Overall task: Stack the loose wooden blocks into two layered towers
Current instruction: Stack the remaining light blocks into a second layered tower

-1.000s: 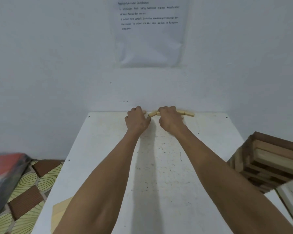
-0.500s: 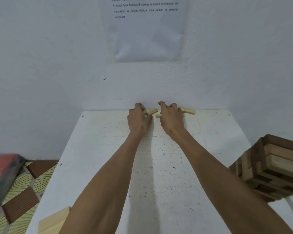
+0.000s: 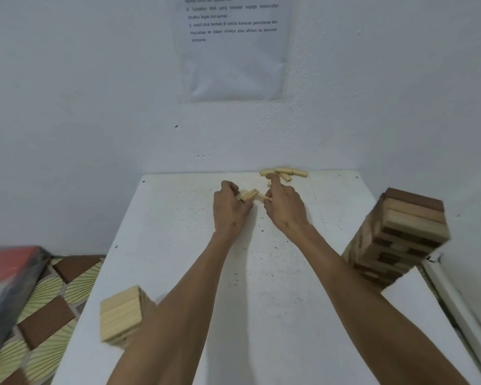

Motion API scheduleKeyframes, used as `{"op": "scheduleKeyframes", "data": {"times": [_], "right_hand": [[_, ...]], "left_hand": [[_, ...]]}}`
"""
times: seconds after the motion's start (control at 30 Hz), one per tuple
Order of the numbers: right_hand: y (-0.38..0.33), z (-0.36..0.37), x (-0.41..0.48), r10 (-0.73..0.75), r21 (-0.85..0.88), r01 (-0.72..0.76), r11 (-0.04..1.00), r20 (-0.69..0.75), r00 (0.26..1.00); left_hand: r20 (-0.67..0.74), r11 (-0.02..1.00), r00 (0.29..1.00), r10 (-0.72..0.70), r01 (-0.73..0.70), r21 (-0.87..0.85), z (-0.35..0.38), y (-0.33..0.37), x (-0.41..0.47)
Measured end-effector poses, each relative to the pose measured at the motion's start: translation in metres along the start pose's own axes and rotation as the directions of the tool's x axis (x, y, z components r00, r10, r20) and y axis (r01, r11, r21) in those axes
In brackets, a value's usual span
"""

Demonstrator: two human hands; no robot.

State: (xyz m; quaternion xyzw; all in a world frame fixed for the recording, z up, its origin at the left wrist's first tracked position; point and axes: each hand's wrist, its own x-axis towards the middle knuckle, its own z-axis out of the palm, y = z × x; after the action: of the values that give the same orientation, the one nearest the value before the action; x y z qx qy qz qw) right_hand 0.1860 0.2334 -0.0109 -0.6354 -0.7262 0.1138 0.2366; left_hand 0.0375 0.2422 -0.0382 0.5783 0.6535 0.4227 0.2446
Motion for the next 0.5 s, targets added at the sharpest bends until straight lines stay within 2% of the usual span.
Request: {"op": "scheduleKeyframes", "data": {"times": [0.23,0.4,0.5], "right_hand": [[-0.005,-0.022,-0.107,0.105,0.17,-0.132,0.977,0.158,0.982],[-0.011,-0.029,-0.166,0.054,0.18,-0.089,0.98,0.194,0.98],[-0.013,-0.031,-0.186,-0.017,0.225,-0.048,0.973,0.277,0.961]], "left_hand": [[-0.041,0.997,0.997,-0.066,0.064,-0.051,-0.031,0.001,-0.112],[-0.048,0.998,0.999,0.006,-0.003,0.061,-0.049,-0.006,-0.179],[-0.023,0.992,0.999,0.042,-0.039,0.122,-0.06,-0.015,-0.204]]}}
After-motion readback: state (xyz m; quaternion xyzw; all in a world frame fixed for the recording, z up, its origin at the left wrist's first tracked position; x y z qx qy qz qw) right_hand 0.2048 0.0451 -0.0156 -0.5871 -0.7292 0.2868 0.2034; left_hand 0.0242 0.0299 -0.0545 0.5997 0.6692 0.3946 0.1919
